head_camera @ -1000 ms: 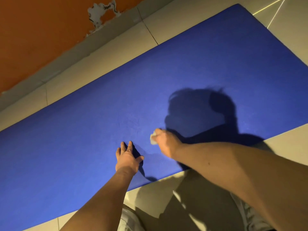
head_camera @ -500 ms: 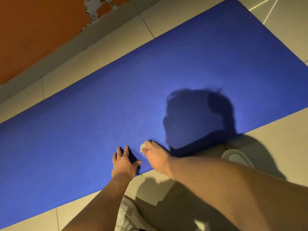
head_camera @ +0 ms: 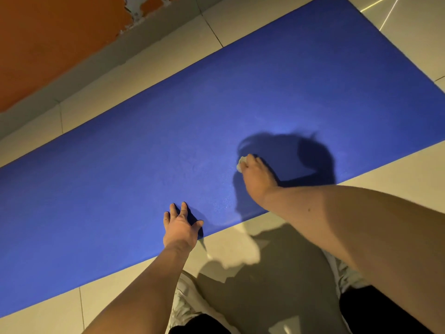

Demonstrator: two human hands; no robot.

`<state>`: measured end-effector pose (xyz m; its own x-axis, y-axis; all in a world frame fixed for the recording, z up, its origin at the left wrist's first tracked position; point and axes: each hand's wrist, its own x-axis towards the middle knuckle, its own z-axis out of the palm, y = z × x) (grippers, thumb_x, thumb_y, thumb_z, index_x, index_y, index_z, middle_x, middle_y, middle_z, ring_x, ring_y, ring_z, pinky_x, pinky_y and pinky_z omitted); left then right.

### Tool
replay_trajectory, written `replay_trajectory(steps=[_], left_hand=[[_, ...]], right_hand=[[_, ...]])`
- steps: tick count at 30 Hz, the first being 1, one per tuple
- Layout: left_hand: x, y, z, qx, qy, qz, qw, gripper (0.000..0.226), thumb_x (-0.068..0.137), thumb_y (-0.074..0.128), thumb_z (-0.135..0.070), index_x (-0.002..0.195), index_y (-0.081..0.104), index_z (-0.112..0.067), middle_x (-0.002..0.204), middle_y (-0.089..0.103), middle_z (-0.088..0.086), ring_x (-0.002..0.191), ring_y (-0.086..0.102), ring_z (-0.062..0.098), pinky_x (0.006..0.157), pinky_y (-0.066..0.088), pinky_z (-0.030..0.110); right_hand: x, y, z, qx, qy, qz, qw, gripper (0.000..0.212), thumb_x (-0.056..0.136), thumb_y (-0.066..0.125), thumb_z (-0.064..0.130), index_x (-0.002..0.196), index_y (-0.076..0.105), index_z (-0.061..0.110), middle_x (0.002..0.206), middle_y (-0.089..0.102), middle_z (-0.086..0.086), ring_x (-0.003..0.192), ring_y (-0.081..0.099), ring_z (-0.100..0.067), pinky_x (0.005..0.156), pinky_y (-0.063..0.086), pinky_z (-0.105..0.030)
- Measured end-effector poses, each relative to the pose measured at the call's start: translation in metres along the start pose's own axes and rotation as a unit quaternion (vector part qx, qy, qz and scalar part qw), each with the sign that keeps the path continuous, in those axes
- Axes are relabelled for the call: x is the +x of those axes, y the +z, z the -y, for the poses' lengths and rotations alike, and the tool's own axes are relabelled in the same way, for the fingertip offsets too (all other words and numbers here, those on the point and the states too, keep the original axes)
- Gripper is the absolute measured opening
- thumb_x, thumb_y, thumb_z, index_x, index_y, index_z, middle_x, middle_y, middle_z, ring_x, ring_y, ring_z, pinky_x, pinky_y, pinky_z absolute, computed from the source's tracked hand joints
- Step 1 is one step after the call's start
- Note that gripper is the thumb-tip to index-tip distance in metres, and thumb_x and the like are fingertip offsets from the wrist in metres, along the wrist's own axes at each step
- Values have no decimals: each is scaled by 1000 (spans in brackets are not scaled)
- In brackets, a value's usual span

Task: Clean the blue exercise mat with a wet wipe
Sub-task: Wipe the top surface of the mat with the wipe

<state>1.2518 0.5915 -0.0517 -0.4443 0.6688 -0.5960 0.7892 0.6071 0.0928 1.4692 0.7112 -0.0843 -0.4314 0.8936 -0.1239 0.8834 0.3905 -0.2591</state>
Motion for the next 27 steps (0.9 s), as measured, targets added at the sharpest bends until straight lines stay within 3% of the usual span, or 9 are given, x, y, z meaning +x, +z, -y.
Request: replay_trajectory(steps=[2, 4, 8, 11, 16, 20, 23, 24, 27], left_hand=[[-2, 1, 1, 0, 5, 1, 1000, 78, 98, 58, -43, 159, 10, -33, 167, -6, -8, 153, -9, 20, 110, 37, 46], [-4, 2, 4, 5, 8, -2, 1000, 78, 98, 59, -43, 159, 11, -33, 167, -6, -9, 153, -8, 19, 110, 37, 45], [-9, 5, 4, 11, 3, -2, 1000, 77, 99, 58, -41, 160, 12, -33, 167, -6, -9, 154, -8, 18, 110, 37, 44], [-9, 7, 3, 23, 3, -8, 1000, 74, 100, 55, -41, 160, 12, -32, 167, -6, -7, 154, -7, 20, 105, 41, 43], [-10, 9, 5, 37, 5, -8, 999, 73, 101, 53, -43, 159, 11, -33, 167, -6, -8, 153, -7, 20, 101, 44, 46], [-10, 9, 5, 40, 6, -9, 999, 73, 101, 53, -43, 160, 11, -32, 167, -7, -8, 153, -8, 21, 101, 44, 46], [-9, 8, 5, 42, 6, -7, 999, 74, 101, 53, -43, 160, 10, -31, 167, -7, -7, 153, -7, 22, 102, 43, 47], [-9, 8, 5, 43, 5, -6, 999, 73, 101, 52, -43, 160, 10, -32, 167, -7, -7, 153, -8, 22, 102, 43, 48], [-11, 8, 4, 47, 3, -4, 999, 72, 101, 51, -44, 159, 9, -33, 167, -8, -9, 153, -8, 20, 100, 44, 48]], right_hand=[[-19, 12, 32, -36, -51, 3, 998, 52, 88, 28, -2, 128, 50, 23, 122, 51, -2, 113, 49, -19, 99, 39, -29], [-40, 35, 61, -76, -145, 65, 984, 60, 76, 21, -5, 118, 47, 29, 102, 42, -1, 101, 44, -16, 90, 38, -26], [-70, 40, 96, -191, -257, 84, 944, 35, 93, 43, 14, 127, 51, 11, 128, 46, -6, 115, 45, -23, 97, 41, -28], [-58, 24, 68, -129, -220, 71, 964, 32, 73, 67, 27, 106, 66, 27, 102, 59, 5, 96, 55, -14, 83, 45, -21], [-48, 11, 8, -96, -157, 64, 981, 50, 91, 44, 2, 139, 41, 15, 138, 41, -8, 127, 44, -27, 110, 34, -35], [-43, -9, -27, -20, -57, 71, 996, 48, 84, 50, -6, 125, 50, 18, 131, 44, -8, 118, 46, -26, 104, 37, -32], [-51, -11, -22, 30, 10, 57, 998, 37, 92, 50, -3, 127, 55, 10, 131, 47, -14, 119, 49, -32, 98, 41, -37], [-56, -13, -14, 39, 17, 61, 997, 34, 96, 50, 0, 129, 56, 7, 132, 48, -16, 119, 50, -34, 96, 41, -40], [-74, -2, 22, -18, -99, 109, 989, 32, 98, 47, 2, 129, 56, 6, 132, 48, -17, 118, 51, -33, 87, 37, -37]])
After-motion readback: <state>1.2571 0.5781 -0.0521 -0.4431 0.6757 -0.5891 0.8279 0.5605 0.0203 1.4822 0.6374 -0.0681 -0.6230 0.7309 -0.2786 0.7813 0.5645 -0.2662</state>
